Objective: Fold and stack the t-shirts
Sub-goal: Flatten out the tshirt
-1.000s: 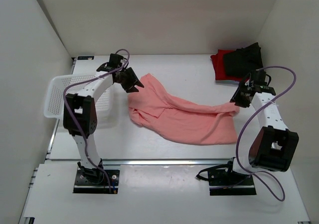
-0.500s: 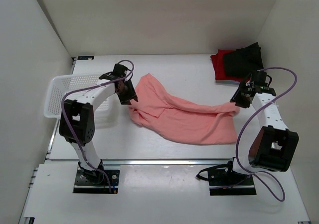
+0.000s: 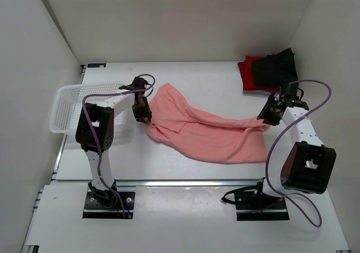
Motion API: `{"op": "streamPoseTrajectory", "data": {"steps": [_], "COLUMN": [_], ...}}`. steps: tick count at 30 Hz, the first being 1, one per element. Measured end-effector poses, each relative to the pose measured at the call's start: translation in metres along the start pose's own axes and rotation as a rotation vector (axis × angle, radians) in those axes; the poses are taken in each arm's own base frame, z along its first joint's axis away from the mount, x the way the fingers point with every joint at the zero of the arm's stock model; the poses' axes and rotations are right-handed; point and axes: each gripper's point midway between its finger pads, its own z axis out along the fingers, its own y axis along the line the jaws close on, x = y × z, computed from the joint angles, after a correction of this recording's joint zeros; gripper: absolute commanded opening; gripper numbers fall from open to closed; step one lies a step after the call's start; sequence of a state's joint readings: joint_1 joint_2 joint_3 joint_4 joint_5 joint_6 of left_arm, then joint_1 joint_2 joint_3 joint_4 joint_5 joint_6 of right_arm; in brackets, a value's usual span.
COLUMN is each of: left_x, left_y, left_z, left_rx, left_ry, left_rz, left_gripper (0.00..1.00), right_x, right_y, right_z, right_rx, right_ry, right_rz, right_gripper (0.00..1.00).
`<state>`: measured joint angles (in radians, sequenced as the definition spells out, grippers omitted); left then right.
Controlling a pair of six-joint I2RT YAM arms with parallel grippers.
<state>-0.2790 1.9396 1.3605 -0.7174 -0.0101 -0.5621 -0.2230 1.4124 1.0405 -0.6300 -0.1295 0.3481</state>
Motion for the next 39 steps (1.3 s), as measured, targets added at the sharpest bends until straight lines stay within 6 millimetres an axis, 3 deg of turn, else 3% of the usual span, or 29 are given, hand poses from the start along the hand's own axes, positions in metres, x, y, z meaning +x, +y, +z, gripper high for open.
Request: {"op": "streamPoseTrajectory", "data": {"steps": [6, 9, 18, 21, 28, 31, 33, 39], "left_x": [-0.001, -0.004, -0.022, -0.039, -0.087, -0.104, -0.115, -0.146], "left_y": [0.000, -0.001, -0.016, -0.029, -0.064, -0.072, -0.076, -0.088], "left_z": [0.002, 0.001, -0.019, -0.043, -0.130, -0.159, -0.176, -0.231], "left_rx": [-0.002, 0.002, 0.064, 0.126, 0.321, 0.384, 0.418, 0.511], "left_ry": [-0.002, -0.007, -0.051, -0.106, -0.281, -0.335, -0.364, -0.467], "left_rz": [0.004, -0.001, -0.019, -0.045, -0.109, -0.140, -0.158, -0.185], "left_gripper": [0.23, 0.00, 0.00, 0.00, 0.00, 0.00, 0.00, 0.00], "right_x": [0.000, 0.000, -0.003, -0.005, 0.014, 0.019, 0.023, 0.014], "right_y": [0.001, 0.000, -0.024, -0.034, -0.047, -0.053, -0.057, -0.053], "right_z": [0.000, 0.001, 0.004, 0.010, 0.040, 0.053, 0.061, 0.069], "right_rx": [-0.004, -0.005, 0.070, 0.101, 0.132, 0.146, 0.152, 0.131], "right_ry": [-0.001, -0.001, -0.020, -0.019, 0.061, 0.092, 0.116, 0.111], "right_rz": [0.001, 0.001, 0.039, 0.054, 0.087, 0.103, 0.120, 0.132], "right_gripper": [0.30, 0.30, 0.35, 0.37, 0.41, 0.31, 0.31, 0.34]}}
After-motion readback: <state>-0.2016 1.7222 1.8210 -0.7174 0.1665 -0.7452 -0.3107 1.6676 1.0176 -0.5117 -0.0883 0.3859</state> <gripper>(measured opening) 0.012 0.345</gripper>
